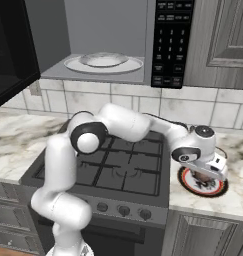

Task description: Pick the potato from the microwave and place it on plate located on the counter.

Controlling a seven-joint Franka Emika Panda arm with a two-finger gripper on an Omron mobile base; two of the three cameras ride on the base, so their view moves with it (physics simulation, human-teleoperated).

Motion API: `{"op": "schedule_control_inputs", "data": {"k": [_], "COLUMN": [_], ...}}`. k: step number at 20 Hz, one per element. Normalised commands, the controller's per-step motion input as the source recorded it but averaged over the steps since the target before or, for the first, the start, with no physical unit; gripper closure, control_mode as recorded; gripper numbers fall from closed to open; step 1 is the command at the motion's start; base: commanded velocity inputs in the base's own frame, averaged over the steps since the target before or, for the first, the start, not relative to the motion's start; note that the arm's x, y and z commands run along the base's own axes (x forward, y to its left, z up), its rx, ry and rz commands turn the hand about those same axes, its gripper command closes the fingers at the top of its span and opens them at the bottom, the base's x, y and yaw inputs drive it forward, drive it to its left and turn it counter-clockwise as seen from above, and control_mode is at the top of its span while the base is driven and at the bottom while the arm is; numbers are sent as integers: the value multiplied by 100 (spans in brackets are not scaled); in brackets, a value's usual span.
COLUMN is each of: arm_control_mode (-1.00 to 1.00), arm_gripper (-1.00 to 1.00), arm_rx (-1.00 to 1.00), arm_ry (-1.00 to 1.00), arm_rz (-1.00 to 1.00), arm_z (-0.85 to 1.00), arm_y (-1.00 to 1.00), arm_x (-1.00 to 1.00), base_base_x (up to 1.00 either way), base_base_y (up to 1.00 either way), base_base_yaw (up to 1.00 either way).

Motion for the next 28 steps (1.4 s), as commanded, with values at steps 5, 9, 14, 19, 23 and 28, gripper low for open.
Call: {"op": "schedule_control_inputs", "data": {"k": [5, 9, 14, 19, 23, 28], "arm_control_mode": [-100, -100, -100, -100, -100, -100], "arm_gripper": [-100, -100, -100, -100, -100, -100], "arm_rx": [0, 0, 1, 4, 1, 0], "arm_ry": [0, 0, -4, -2, -2, -17], "arm_rz": [0, 0, 1, 0, -2, -2], "arm_z": [-13, -35, -16, 4, 47, 76], "arm_y": [0, 8, 15, 0, -7, 5], "arm_x": [11, 12, 30, 16, -13, -56], "base_base_x": [0, 0, 0, 0, 0, 0], "base_base_y": [0, 0, 0, 0, 0, 0], "base_base_yaw": [0, 0, 0, 0, 0, 0]}}
